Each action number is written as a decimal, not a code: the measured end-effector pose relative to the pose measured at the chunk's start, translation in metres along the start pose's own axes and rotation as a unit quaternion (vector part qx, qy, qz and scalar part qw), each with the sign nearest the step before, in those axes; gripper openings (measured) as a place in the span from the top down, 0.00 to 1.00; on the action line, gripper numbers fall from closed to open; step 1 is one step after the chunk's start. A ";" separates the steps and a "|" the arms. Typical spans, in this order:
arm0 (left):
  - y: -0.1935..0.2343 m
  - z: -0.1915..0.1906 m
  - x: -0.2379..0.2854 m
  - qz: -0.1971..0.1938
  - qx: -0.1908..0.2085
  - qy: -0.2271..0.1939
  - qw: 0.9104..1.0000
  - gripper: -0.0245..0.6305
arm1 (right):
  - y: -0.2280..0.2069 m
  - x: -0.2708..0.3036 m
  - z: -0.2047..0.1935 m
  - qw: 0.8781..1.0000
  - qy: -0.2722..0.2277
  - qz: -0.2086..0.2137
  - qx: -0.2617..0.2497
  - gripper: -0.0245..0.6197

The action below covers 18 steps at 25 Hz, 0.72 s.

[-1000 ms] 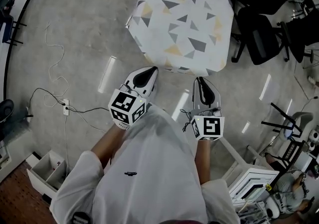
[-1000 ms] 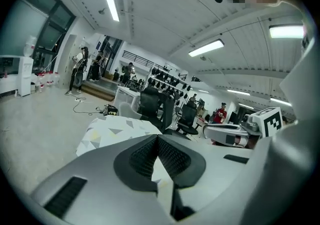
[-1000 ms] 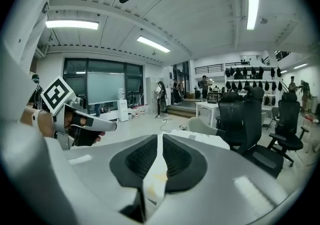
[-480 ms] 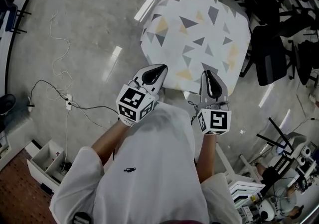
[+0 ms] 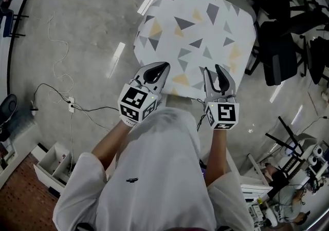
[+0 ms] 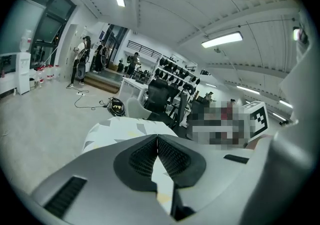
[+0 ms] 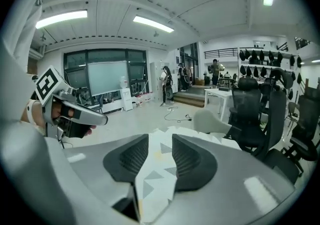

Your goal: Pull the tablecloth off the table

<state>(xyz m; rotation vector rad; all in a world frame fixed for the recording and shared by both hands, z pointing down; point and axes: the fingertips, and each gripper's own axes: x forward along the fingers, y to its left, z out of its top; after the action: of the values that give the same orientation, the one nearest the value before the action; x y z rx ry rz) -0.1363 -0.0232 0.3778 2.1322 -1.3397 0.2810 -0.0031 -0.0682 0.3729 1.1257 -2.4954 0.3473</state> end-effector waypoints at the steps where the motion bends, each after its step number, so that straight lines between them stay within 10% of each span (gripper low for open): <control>1: -0.004 0.002 0.011 -0.004 0.006 0.004 1.000 0.95 | -0.013 0.003 -0.005 1.000 0.003 -0.006 0.005 0.72; 18: -0.088 -0.002 0.225 -0.122 0.125 0.103 0.979 0.95 | -0.229 0.030 -0.126 0.976 0.061 -0.154 0.139 0.45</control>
<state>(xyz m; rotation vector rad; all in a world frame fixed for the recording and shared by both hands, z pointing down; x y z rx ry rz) 0.0464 -0.1627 0.4523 2.3710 -0.9550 0.5757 0.1823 -0.1895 0.5145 1.5264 -2.1665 0.6676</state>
